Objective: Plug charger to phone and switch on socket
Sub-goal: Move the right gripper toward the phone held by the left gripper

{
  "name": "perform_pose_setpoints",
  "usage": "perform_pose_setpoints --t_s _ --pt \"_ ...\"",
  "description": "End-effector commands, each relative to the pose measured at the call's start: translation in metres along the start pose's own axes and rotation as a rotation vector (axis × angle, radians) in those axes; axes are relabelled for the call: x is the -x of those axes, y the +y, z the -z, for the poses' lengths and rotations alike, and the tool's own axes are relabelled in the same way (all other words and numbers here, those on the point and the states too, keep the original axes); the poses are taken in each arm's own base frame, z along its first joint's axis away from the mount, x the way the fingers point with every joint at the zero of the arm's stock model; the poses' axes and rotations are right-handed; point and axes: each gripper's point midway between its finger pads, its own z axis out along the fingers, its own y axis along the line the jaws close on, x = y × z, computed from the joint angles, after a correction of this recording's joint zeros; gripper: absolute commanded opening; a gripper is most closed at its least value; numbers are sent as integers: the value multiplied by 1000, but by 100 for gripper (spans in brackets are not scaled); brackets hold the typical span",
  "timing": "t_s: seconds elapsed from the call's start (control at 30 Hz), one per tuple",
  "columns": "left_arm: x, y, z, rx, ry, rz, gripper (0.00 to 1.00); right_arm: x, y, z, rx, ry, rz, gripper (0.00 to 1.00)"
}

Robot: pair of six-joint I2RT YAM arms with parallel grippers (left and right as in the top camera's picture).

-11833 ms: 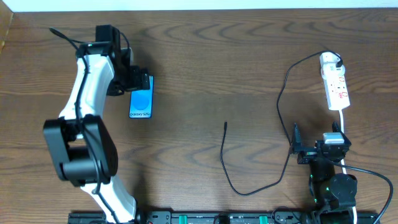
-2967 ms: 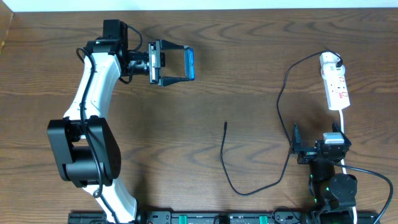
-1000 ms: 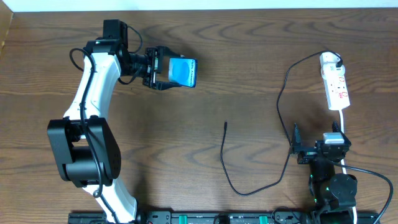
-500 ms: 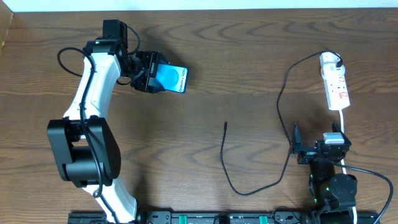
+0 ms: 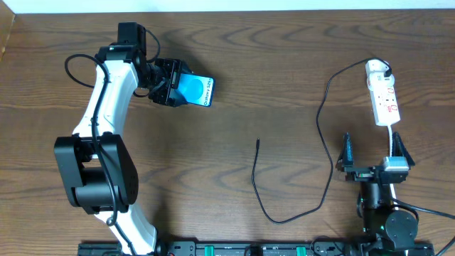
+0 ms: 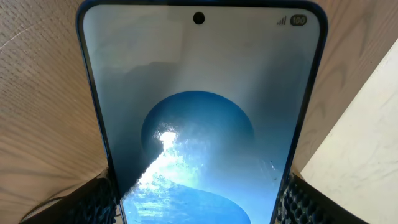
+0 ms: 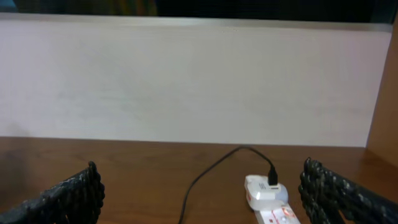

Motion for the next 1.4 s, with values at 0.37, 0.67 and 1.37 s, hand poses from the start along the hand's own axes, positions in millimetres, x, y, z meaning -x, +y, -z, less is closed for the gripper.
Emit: perform_pose_setpoints --t_s 0.37,0.67,1.37 --pt "-6 -14 15 -45 -14 -23 7 40 73 -102 367 383 -95 99" --pt "-6 -14 15 -45 -14 -20 8 -21 168 -147 868 714 -612 99" --pt "-37 -14 -2 -7 16 71 8 -100 225 -147 748 1068 -1058 99"
